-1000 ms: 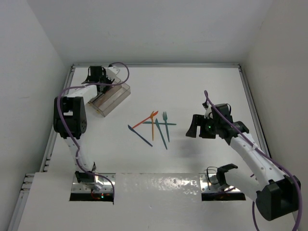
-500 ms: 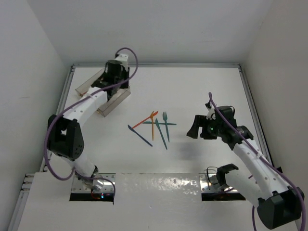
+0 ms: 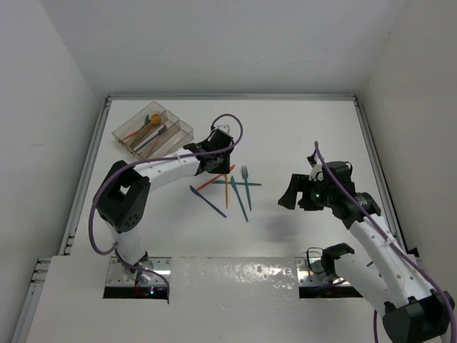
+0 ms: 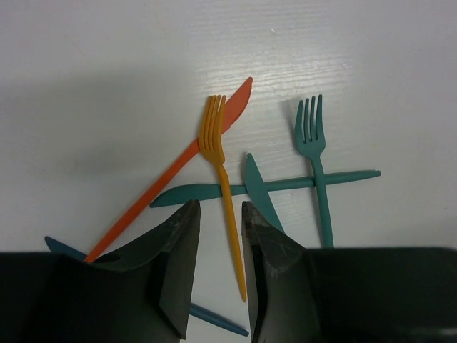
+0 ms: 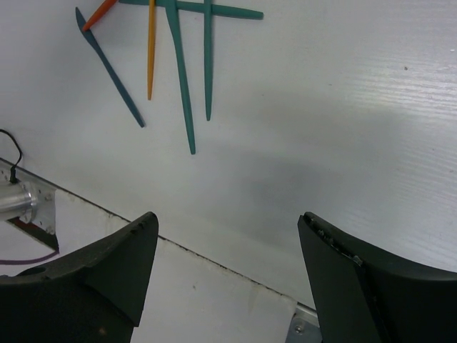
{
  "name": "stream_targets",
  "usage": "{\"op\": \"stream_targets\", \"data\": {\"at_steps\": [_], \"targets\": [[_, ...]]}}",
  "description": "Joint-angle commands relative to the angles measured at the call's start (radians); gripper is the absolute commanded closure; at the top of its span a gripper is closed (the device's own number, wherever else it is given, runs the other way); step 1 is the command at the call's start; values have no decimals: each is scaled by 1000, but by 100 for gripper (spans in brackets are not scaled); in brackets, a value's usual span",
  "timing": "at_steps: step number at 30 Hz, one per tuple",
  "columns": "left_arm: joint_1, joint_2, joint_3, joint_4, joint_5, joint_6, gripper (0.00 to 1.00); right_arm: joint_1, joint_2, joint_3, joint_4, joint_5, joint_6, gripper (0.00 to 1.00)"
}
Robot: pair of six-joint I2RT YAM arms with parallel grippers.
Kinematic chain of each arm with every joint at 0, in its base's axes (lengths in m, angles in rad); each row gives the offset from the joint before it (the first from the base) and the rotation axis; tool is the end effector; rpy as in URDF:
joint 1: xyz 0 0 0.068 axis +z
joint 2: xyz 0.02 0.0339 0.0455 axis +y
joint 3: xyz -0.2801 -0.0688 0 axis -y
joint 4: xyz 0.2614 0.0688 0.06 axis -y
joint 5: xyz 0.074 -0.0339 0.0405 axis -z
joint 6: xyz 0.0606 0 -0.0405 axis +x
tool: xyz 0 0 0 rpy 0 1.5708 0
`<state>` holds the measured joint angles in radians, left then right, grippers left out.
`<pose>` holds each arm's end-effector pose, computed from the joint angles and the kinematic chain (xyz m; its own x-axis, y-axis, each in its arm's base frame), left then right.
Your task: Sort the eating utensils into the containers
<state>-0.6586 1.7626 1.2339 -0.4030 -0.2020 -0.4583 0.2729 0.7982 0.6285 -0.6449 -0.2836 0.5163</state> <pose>0.3308 -0.2406 0.2014 -0.7927 0.0654 -0.6062 0.1720 0.9778 -0.1195 0.1716 0.0656 0.2329 -0.8282 0.2603 -0.4962 -0.0400 0.8558 0.5158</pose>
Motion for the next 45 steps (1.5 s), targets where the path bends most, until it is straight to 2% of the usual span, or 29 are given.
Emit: {"op": "stream_targets", "data": {"at_steps": [1, 9, 26, 32, 35, 38, 43, 45], "targets": [[-18, 23, 9, 26, -27, -80, 72, 3, -34, -4, -19, -11, -1, 21], [-41, 93, -2, 43, -43, -103, 70, 3, -79, -15, -52, -2, 1, 21], [-45, 209, 78, 36, -54, -100, 72, 3, -83, -13, -58, 9, -7, 21], [-47, 228, 88, 27, -60, -97, 79, 3, -79, -15, -52, 11, -7, 21], [-45, 244, 92, 23, -51, -95, 87, 3, -79, -19, -50, 12, -7, 21], [-45, 244, 93, 18, -50, -98, 99, 5, -76, -21, -45, 14, -7, 21], [-44, 154, 117, -5, -77, -53, 100, 3, -70, -15, -38, 15, -7, 21], [-42, 115, 153, -13, -92, 21, 100, 3, -67, -9, -35, 15, -10, 21]]}}
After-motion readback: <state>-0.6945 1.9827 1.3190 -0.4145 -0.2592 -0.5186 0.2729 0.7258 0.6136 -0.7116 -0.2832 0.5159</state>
